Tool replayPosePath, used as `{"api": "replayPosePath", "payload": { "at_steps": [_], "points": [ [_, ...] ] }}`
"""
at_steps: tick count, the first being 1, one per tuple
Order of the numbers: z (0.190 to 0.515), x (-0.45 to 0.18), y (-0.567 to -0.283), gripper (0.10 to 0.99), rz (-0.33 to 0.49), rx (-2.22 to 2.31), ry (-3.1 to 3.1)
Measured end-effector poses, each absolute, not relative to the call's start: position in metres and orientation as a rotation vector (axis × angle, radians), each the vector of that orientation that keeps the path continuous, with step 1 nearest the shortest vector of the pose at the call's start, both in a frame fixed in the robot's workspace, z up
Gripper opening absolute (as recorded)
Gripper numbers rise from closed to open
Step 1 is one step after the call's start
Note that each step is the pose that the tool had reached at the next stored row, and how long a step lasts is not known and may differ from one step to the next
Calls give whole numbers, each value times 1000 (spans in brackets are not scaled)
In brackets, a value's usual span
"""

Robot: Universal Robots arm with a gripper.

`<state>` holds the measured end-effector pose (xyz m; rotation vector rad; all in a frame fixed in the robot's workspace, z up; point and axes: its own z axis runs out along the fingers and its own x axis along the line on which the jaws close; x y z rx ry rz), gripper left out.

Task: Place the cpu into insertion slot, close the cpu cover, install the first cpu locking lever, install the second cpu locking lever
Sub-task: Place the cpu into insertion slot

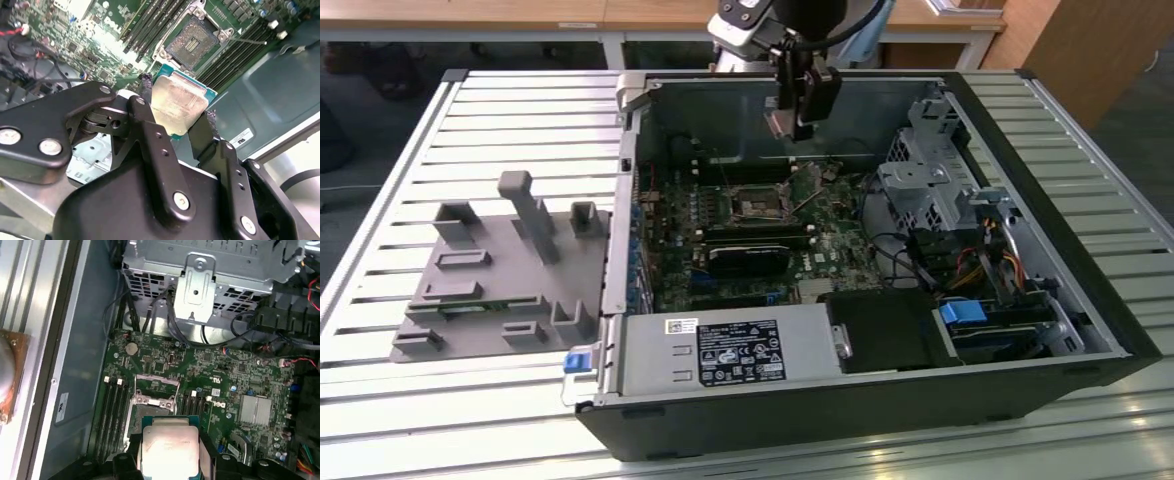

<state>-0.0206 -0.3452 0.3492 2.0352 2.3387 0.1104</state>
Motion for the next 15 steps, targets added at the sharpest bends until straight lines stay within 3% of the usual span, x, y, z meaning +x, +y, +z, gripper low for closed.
{"api": "replayPosePath", "payload": {
  "at_steps": [15],
  "points": [
    [345,-21,-345,537,106,2190,2188]
  ]
}}
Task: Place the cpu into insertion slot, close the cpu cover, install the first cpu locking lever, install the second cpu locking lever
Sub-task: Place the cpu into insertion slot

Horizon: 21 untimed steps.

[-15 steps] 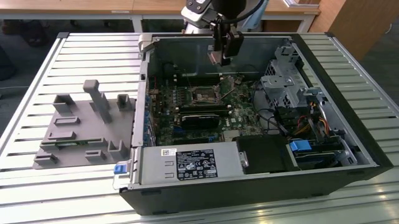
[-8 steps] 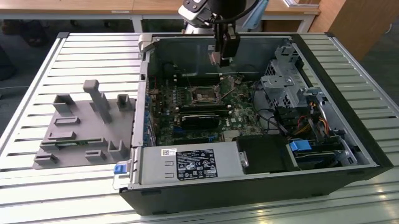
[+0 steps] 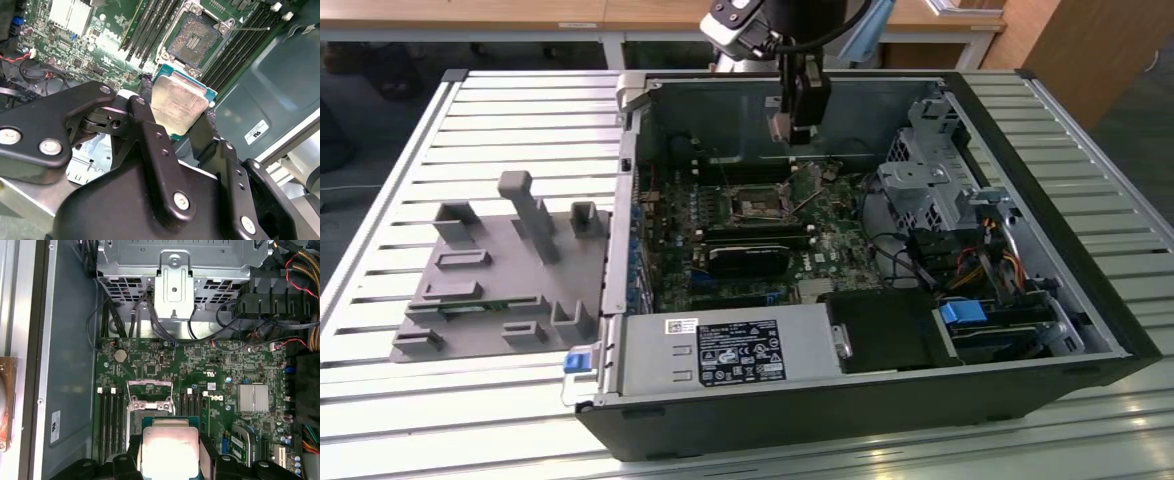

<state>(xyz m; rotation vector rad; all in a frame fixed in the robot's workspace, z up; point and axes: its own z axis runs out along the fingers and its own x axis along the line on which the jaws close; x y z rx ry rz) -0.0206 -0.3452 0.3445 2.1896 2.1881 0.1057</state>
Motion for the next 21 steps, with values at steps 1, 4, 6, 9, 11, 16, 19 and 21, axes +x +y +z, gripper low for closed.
{"api": "replayPosePath", "payload": {
  "at_steps": [1,4,6,9,11,16,19,21],
  "points": [
    [344,-21,-345,537,106,2190,2188],
    [342,-21,-345,537,105,2191,2187],
    [342,-21,-345,537,106,2191,2186],
    [340,-21,-345,537,106,2191,2186],
    [339,-21,-345,537,106,2191,2186],
    [336,-21,-345,537,105,2192,2186],
    [332,-21,-343,537,105,2192,2186],
    [329,-21,-343,537,105,2191,2187]
  ]
}}
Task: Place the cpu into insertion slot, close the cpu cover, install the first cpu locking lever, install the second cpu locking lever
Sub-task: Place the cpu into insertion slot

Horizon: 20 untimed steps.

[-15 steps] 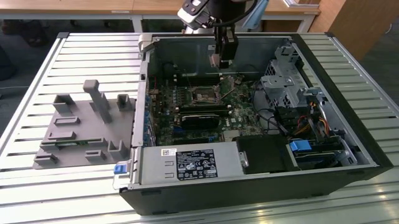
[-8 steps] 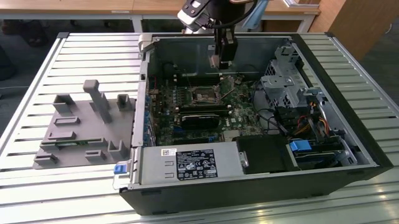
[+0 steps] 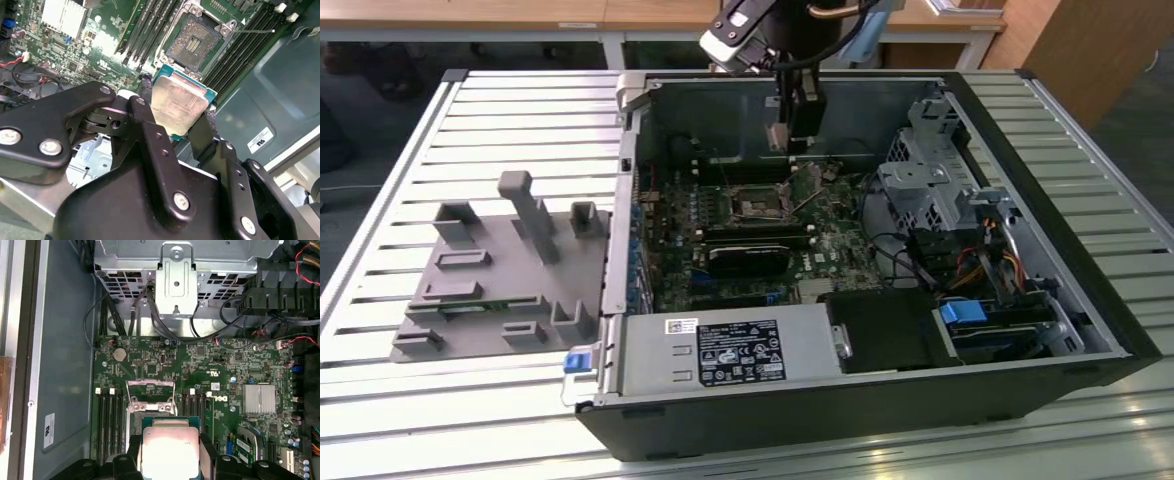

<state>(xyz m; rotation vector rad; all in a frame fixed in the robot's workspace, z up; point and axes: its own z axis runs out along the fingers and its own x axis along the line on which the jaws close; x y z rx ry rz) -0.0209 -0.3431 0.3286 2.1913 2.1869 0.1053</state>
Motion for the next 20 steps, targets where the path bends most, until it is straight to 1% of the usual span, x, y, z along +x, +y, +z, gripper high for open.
{"api": "replayPosePath", "payload": {
  "at_steps": [9,20],
  "points": [
    [313,-22,-342,537,107,2132,2247],
    [303,-28,-341,537,96,2137,2252]
  ]
}}
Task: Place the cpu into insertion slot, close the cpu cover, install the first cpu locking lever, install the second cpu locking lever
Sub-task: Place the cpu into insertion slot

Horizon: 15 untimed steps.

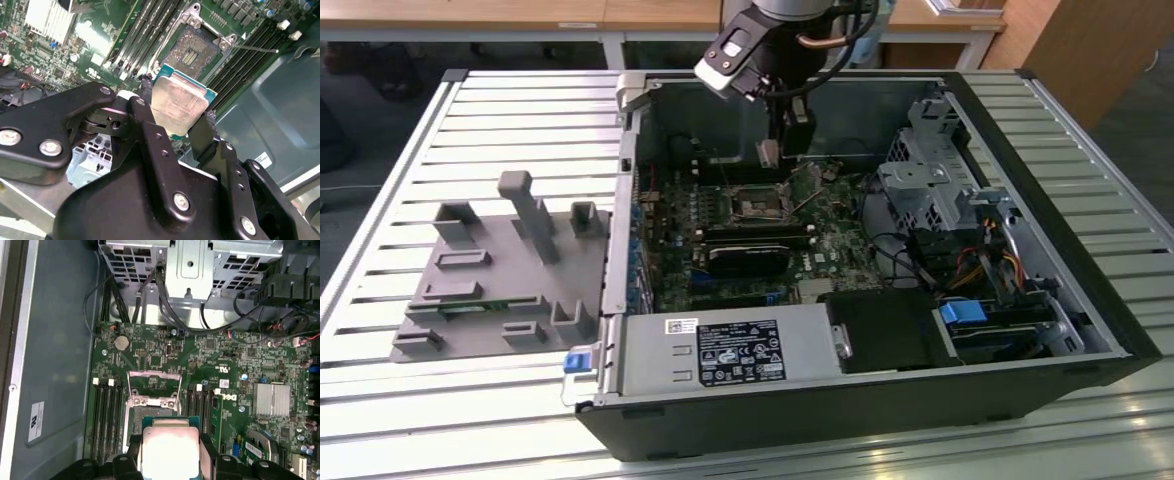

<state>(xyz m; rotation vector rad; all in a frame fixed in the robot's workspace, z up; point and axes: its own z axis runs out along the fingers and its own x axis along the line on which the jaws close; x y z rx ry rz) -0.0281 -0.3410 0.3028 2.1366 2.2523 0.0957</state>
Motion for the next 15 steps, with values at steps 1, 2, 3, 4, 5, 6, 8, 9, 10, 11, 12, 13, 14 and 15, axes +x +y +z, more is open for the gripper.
{"api": "replayPosePath", "payload": {
  "at_steps": [1,2,3,4,5,6,8,9,10,11,12,13,14,15],
  "points": [
    [301,-29,-341,537,95,2136,2252],
    [299,-30,-341,537,95,2137,2252],
    [298,-31,-340,537,95,2136,2253],
    [296,-31,-340,537,95,2136,2252],
    [294,-31,-340,537,95,2137,2252],
    [293,-31,-340,537,96,2137,2252],
    [292,-31,-340,537,96,2137,2252],
    [291,-31,-340,537,95,2137,2252],
    [290,-31,-339,537,95,2137,2252],
    [288,-31,-339,537,95,2137,2252],
    [286,-32,-339,537,95,2137,2252],
    [285,-32,-338,537,94,2136,2252],
    [283,-32,-338,537,94,2136,2252],
    [281,-32,-337,537,93,2136,2252]
  ]
}}
